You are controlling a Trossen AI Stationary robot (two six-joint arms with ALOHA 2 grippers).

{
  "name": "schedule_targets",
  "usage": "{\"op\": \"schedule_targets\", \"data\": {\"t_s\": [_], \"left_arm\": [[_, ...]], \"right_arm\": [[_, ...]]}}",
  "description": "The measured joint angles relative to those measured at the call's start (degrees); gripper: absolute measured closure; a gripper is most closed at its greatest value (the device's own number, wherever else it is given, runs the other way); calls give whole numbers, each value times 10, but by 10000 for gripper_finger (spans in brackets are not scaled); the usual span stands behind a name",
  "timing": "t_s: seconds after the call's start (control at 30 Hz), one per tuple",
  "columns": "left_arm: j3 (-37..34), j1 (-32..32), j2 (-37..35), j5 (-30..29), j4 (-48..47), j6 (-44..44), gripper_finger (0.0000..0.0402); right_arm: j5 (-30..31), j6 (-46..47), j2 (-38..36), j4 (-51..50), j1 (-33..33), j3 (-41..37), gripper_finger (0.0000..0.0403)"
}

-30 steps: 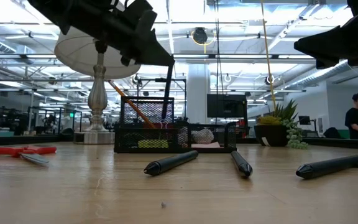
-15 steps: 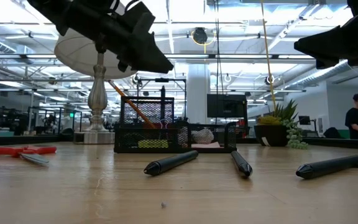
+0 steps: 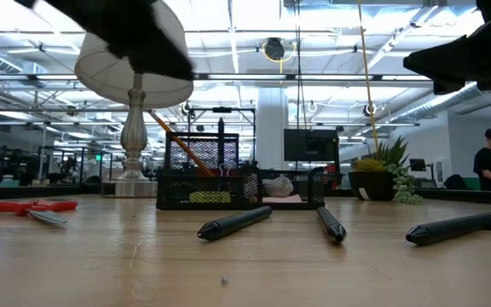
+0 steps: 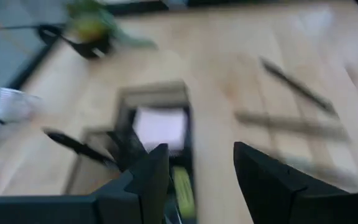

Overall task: Pick and place office supplies into organizer
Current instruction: Put the red scissors into the black desk organizer

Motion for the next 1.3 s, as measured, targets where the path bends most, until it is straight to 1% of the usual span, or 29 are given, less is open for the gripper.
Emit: {"op": "schedule_targets", "data": {"t_s": [0.13,0.2,0.37,0.47,0.57,0.73,0.9,1.0,1.13,1.3], "left_arm": [[-1,-34,-31,34,-99,5,215],[0,-48,-40,39,-135,3,215],[-1,-73,-41,44,-158,-1,215],[-1,-76,-40,74,-170,-14,215],[-1,-79,-40,92,-212,-16,215],[-1,-82,-40,107,-322,-73,215],[-1,-82,-40,164,-399,-154,215],[-1,-87,-40,191,-423,-174,215],[-1,-98,-40,191,-440,-176,215],[-2,-106,-40,185,-439,-171,215]], "right_arm": [[0,0,0,0,0,0,360],[0,0,0,0,0,0,360],[0,0,0,0,0,0,360],[0,0,0,0,0,0,360],[0,0,0,0,0,0,360],[0,0,0,0,0,0,360],[0,0,0,0,0,0,360],[0,0,0,0,0,0,360],[0,0,0,0,0,0,360],[0,0,0,0,0,0,360]]}}
